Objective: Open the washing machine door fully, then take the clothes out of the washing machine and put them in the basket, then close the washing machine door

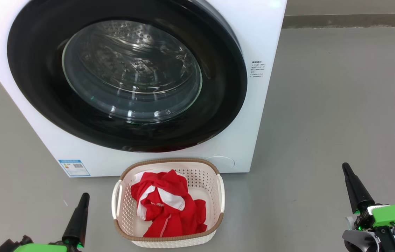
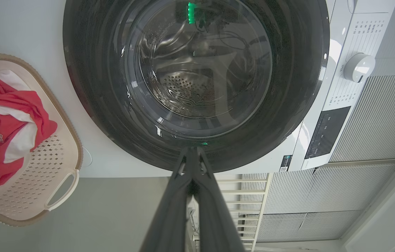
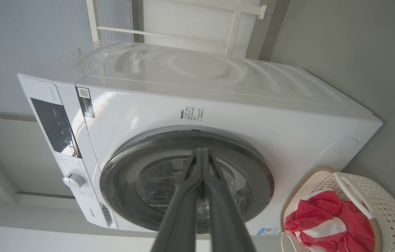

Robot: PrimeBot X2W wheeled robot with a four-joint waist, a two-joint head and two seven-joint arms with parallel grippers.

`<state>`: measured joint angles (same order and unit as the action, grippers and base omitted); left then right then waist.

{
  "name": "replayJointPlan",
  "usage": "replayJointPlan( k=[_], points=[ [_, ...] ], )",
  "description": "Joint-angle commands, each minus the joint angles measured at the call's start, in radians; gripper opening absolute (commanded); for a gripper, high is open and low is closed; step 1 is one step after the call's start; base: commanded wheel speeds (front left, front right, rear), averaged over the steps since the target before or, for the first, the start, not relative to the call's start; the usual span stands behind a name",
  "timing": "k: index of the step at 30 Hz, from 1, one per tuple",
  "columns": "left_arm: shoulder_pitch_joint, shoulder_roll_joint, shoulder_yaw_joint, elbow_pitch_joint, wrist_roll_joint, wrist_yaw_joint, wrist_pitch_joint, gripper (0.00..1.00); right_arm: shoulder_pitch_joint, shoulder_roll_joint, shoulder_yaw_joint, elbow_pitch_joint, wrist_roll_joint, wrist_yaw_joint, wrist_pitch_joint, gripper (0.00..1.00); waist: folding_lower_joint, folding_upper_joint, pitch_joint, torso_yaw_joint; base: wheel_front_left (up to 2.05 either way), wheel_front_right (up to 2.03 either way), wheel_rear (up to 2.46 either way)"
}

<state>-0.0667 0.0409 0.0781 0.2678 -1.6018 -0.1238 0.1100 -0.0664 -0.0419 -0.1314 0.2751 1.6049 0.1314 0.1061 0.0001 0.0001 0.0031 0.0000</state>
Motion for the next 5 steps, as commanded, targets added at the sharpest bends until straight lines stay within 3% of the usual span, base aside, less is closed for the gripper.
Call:
replayJointPlan(
  k=[1,5],
  points=[
    [-0.041,0.009,0.036,-0.023,-0.007,-0.007,0.003,0.00,-0.042,-0.008,0.017,-0.030,0.003,-0.001,0.008,0.00,0.0000,-0.0001,0.000,0.000,0.00,0.00,0.00],
    [-0.041,0.009,0.036,-0.023,-0.007,-0.007,0.003,0.00,-0.042,-0.008,0.017,-0.030,0.003,-0.001,0.008,0.00,0.0000,-0.0001,0.000,0.000,0.00,0.00,0.00]
  ],
)
